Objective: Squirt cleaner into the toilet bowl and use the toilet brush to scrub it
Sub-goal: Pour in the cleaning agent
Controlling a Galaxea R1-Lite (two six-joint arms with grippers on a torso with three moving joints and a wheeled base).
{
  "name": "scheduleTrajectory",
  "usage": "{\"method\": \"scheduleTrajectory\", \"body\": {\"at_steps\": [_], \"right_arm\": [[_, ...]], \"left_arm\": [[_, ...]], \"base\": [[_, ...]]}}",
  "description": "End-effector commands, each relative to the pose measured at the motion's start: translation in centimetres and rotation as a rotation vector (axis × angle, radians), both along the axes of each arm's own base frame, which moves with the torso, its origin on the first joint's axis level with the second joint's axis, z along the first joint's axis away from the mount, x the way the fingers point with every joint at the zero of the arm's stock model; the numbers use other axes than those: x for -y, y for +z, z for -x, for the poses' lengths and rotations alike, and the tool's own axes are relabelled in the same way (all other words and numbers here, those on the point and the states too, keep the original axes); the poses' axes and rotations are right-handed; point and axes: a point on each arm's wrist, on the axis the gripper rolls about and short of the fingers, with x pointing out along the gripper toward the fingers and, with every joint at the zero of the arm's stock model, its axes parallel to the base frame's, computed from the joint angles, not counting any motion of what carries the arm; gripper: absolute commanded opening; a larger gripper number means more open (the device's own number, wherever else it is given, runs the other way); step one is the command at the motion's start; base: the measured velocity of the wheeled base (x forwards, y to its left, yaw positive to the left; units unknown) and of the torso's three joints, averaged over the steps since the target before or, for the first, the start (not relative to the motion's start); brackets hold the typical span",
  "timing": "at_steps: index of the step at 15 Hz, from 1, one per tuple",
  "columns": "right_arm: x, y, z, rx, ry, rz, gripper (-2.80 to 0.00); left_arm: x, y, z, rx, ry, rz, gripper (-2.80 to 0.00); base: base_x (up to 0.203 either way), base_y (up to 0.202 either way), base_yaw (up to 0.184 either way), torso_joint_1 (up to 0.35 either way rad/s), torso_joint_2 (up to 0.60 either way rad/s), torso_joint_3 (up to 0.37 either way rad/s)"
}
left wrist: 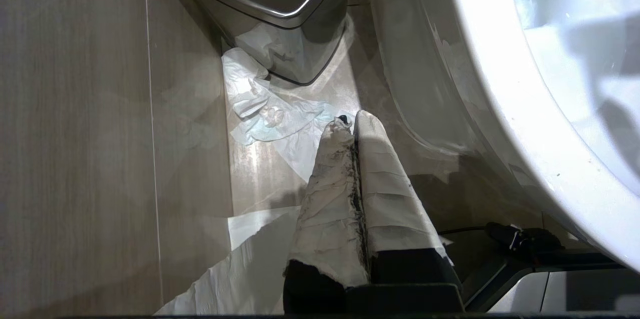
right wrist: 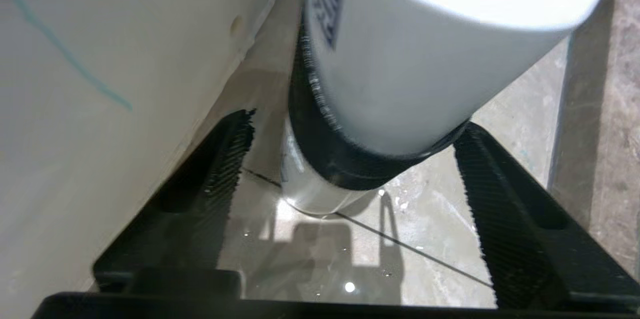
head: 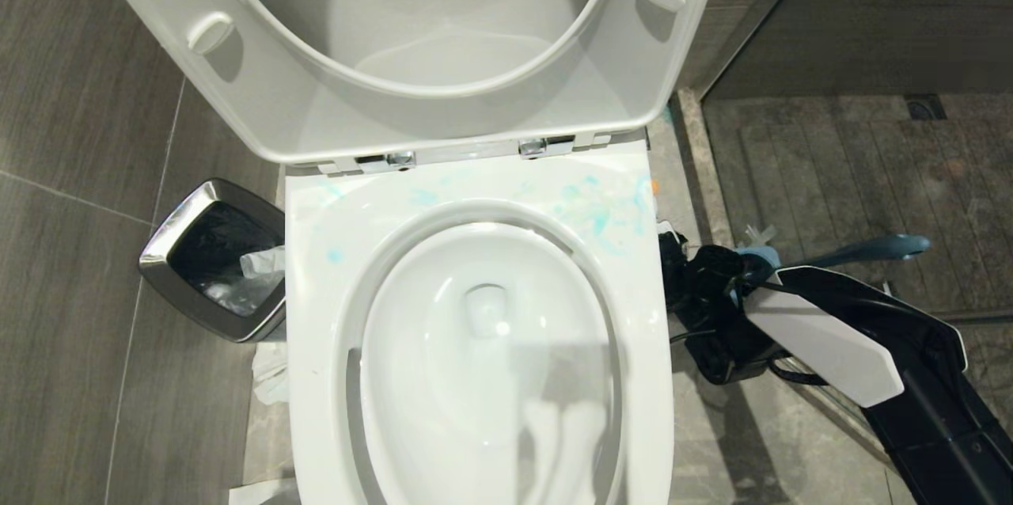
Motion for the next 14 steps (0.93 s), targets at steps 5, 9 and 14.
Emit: {"method": "scheduleTrajectory", "body": {"at_steps": [5, 9, 14], "right_arm": [[-0.1, -0.2, -0.6, 0.034, 0.0, -0.008, 0.0], [-0.6, 0.7, -2.2, 0.119, -0.002, -0.025, 0.0], [-0.8, 0.2, -3.4, 0.15, -0.006, -0.022, 0.0]], "left_arm": [[0.0, 0.0, 0.0, -0.001, -0.001, 0.0, -2.8], [0.0, 0.0, 0.0, -0.001, -0.001, 0.0, -2.8], [0.0, 0.0, 0.0, -0.001, 0.001, 0.0, -2.8]], "base": [[0.0, 0.0, 0.0, 0.0, 0.0, 0.0], [0.0, 0.0, 0.0, 0.0, 0.0, 0.0], [0.0, 0.0, 0.0, 0.0, 0.0, 0.0]]}}
